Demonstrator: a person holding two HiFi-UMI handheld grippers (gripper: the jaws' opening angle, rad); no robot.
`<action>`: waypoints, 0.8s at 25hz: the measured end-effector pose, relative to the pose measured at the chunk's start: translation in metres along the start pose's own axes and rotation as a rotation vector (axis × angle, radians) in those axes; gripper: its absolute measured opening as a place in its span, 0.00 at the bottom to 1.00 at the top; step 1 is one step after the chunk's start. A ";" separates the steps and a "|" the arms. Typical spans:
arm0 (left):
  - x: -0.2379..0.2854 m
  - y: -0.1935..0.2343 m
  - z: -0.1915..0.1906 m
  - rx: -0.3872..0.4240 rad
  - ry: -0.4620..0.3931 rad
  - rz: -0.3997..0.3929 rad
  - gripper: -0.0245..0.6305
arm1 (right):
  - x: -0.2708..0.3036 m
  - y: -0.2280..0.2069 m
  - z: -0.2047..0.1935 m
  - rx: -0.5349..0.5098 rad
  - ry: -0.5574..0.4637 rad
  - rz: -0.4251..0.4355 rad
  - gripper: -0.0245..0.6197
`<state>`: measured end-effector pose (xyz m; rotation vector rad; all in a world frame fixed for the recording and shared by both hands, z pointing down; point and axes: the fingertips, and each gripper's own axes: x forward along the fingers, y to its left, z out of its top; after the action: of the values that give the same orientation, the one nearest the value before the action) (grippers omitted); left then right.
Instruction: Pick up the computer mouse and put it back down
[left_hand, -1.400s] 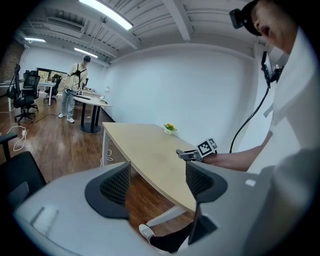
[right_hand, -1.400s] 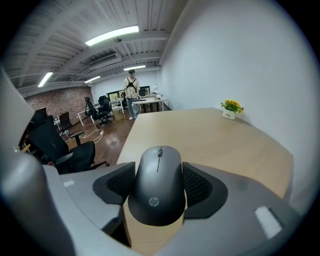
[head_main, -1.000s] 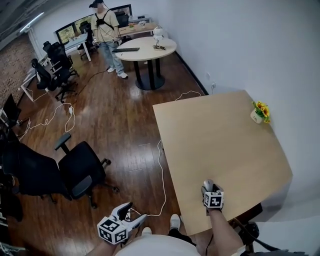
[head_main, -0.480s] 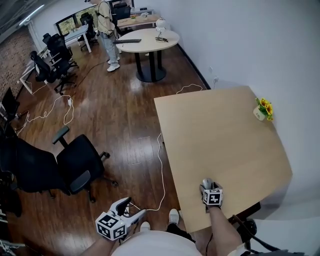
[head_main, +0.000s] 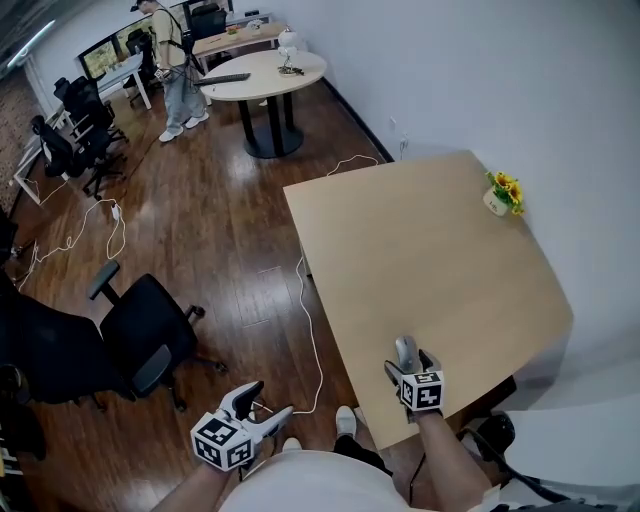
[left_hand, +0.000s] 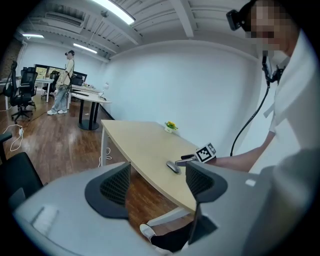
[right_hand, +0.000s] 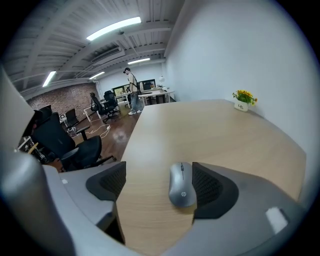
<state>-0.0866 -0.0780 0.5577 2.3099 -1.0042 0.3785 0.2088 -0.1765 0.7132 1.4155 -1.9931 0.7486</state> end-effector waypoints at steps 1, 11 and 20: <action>0.000 0.000 0.000 0.007 0.002 -0.009 0.52 | -0.008 0.005 0.000 0.001 -0.007 0.003 0.69; -0.015 -0.007 -0.004 0.066 -0.004 -0.080 0.52 | -0.113 0.035 0.006 0.027 -0.119 -0.051 0.69; -0.048 -0.010 -0.018 0.090 -0.027 -0.095 0.52 | -0.176 0.080 0.007 0.021 -0.199 -0.061 0.68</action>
<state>-0.1118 -0.0344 0.5457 2.4390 -0.9033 0.3619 0.1792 -0.0481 0.5719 1.6103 -2.0849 0.6246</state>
